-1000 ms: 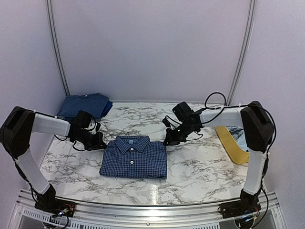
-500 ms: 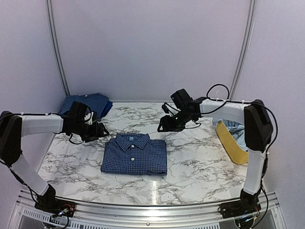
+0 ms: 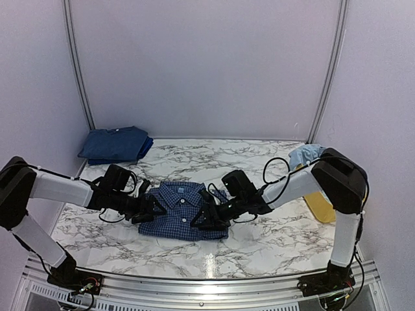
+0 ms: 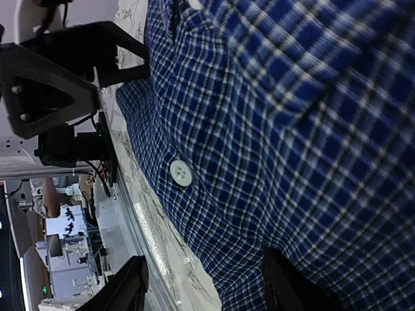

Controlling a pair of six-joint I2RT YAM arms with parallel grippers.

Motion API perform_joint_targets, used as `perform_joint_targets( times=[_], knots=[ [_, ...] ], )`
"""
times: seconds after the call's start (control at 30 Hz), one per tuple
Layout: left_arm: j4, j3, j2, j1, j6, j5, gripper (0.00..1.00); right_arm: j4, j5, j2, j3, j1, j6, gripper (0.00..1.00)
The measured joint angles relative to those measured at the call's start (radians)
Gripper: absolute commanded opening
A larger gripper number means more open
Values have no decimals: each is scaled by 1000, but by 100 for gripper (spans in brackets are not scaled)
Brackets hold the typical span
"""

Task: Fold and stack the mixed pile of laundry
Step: Smooth out the square-folded T-shirt at the center of the board, then pick up the square-folded T-shirt from the center of the board.

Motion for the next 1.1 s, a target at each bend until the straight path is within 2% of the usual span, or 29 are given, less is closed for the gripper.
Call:
perform_joint_targets(
  times=[0.17,0.3,0.33,0.53,0.77,0.93,1.1],
  knots=[
    [98,-9,97,22,-29,18,83,217,-78,-7,-116,-84,65,57],
    [93,42,126,67,-21,11,96,229,-101,-8,-127,-146,42,56],
    [71,65,126,83,-13,-6,99,193,-97,-13,-113,-156,23,55],
    [-34,154,21,164,7,-83,99,-141,87,-68,86,-132,-169,51],
    [-98,114,-151,295,-40,-126,99,-398,382,-66,428,78,-430,47],
    [-151,54,-193,353,-74,-148,99,-522,537,97,681,221,-563,44],
    [-180,13,-201,380,-95,-157,99,-621,624,282,828,290,-633,42]
  ],
)
